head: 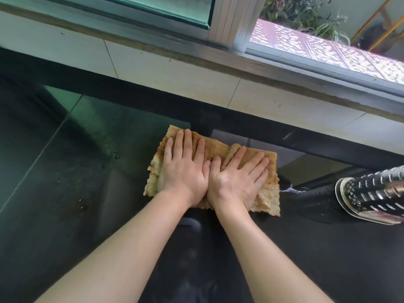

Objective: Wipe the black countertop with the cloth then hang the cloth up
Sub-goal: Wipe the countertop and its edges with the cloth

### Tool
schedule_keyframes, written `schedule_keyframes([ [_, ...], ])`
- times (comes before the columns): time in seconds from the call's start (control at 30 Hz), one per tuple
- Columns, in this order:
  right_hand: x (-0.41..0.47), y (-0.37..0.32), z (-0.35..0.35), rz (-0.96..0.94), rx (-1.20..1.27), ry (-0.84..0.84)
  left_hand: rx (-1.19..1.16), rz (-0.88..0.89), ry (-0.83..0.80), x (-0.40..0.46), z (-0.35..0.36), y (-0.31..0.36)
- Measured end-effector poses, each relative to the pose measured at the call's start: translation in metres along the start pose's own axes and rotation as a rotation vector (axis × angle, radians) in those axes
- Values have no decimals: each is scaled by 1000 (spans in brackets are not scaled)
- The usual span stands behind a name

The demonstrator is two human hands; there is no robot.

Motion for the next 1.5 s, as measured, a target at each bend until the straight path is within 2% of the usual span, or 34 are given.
schedule_keyframes([
  [0.37, 73, -31, -19, -27, 21, 63, 23, -12, 29, 82, -9, -3],
  [0.93, 90, -46, -25, -88, 59, 85, 27, -17, 3, 105, -10, -12],
  [1.23, 42, -40, -21, -266, 67, 106, 42, 29, 16, 54, -7, -18],
  [1.5, -39, -12, -9, -235, 38, 107, 5, 77, 38, -30, -2, -19],
])
Point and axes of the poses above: each hand's wrist, its own x-axis towards the middle knuckle, its own z-axis out of the palm, y = z × x, the point moved 6 cm from there along x, towards the middle knuckle, and after that the axes turned 11 degrees about -x, right-handed, at the moved point
